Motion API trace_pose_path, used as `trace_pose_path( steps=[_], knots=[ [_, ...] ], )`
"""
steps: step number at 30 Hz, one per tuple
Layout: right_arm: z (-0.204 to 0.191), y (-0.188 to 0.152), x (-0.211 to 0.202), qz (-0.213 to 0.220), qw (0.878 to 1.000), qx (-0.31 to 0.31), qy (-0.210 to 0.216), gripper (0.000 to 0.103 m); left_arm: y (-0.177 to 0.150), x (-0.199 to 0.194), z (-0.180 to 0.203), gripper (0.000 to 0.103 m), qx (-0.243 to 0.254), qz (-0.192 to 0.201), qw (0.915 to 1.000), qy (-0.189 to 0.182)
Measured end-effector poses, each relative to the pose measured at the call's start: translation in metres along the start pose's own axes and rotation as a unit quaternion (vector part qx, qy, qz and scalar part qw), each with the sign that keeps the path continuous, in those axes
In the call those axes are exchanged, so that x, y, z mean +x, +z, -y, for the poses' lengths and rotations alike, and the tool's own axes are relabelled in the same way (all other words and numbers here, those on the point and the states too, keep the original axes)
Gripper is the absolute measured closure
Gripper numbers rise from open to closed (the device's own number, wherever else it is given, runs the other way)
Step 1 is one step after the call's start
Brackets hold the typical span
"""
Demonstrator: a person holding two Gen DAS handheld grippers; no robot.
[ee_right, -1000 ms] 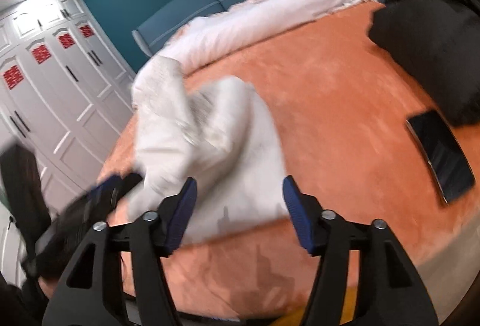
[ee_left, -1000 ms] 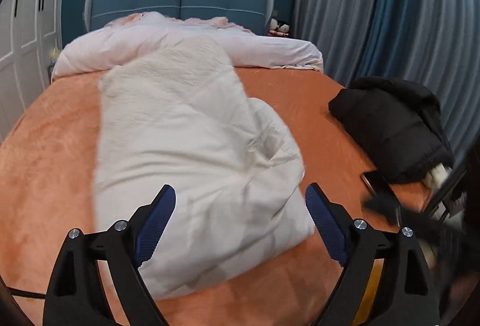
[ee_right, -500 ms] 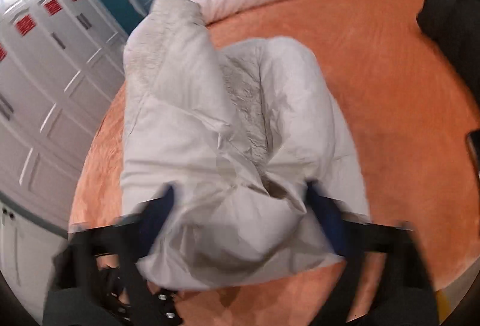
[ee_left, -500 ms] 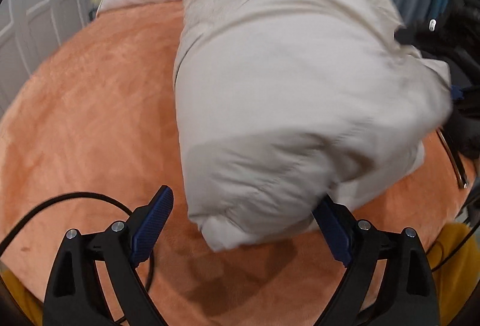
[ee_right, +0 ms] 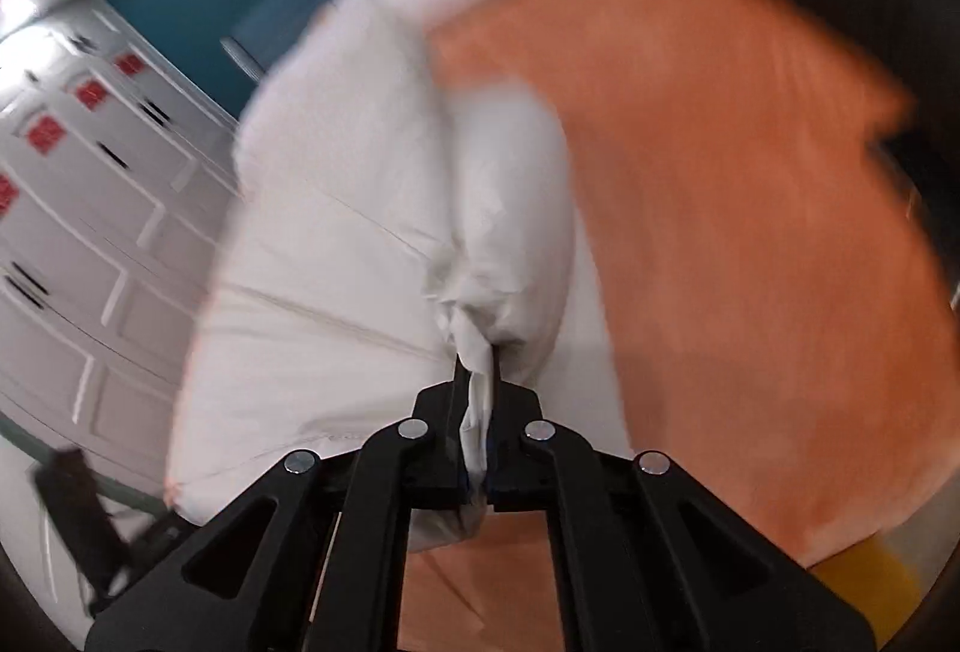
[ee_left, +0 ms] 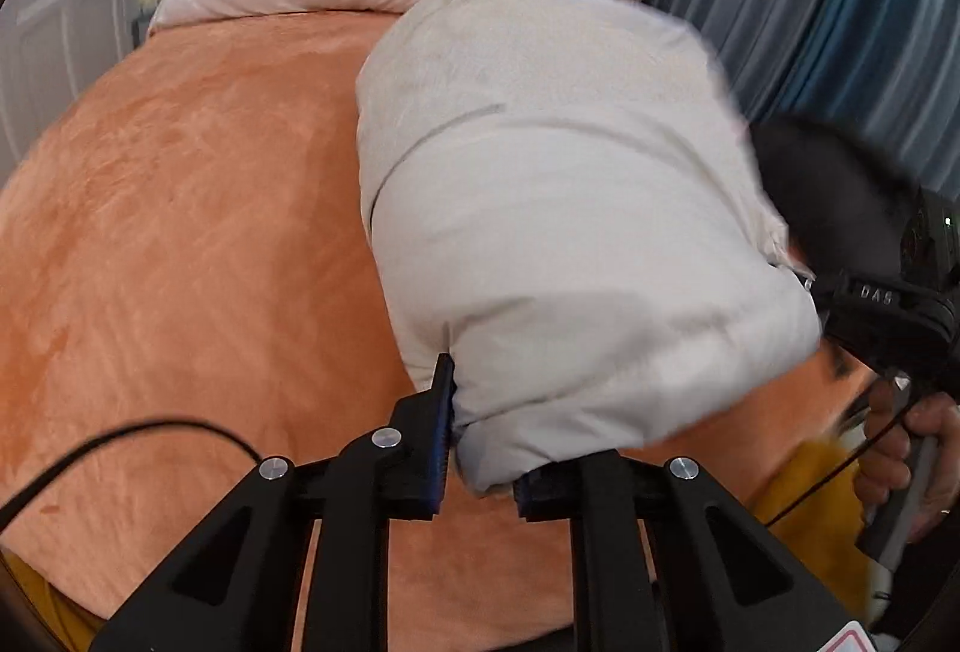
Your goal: Fold large clothes
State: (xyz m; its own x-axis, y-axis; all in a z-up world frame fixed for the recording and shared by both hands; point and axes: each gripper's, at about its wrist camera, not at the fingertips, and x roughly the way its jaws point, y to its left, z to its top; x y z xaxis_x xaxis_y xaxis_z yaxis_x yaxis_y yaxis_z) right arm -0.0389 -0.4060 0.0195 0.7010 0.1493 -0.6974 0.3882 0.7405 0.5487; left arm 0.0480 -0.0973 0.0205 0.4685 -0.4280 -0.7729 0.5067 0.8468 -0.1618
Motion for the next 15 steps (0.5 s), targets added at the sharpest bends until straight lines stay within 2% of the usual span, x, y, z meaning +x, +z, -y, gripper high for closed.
trace_pose_path(
  steps=[2, 5, 8, 9, 10, 12, 15],
  knots=[
    [-0.006, -0.009, 0.011, 0.0, 0.999, -0.026, -0.027, 0.101, -0.005, 0.007, 0.002, 0.09, 0.001, -0.004, 0.9999, 0.017],
    [-0.011, -0.003, 0.016, -0.002, 0.999, -0.033, -0.025, 0.101, -0.006, 0.011, -0.006, 0.089, -0.017, -0.015, 0.9995, 0.023],
    [-0.007, 0.008, 0.006, 0.008, 0.999, -0.038, -0.032, 0.101, -0.002, 0.013, -0.009, 0.075, -0.028, -0.019, 0.9988, 0.035],
    [-0.004, 0.009, 0.003, 0.012, 0.999, -0.038, -0.035, 0.101, -0.003, 0.019, -0.011, 0.064, -0.032, -0.029, 0.9983, 0.039],
    [-0.004, 0.01, -0.001, 0.014, 0.999, -0.036, -0.035, 0.101, -0.004, 0.025, -0.012, 0.058, -0.041, -0.04, 0.9975, 0.04],
    [-0.01, 0.01, 0.0, 0.011, 0.998, -0.039, -0.041, 0.101, -0.009, 0.031, -0.013, 0.052, -0.07, -0.037, 0.996, 0.041],
    [-0.014, 0.009, 0.013, 0.003, 0.998, -0.038, -0.051, 0.101, -0.005, 0.035, -0.008, 0.051, -0.078, -0.031, 0.9955, 0.044]
  ],
)
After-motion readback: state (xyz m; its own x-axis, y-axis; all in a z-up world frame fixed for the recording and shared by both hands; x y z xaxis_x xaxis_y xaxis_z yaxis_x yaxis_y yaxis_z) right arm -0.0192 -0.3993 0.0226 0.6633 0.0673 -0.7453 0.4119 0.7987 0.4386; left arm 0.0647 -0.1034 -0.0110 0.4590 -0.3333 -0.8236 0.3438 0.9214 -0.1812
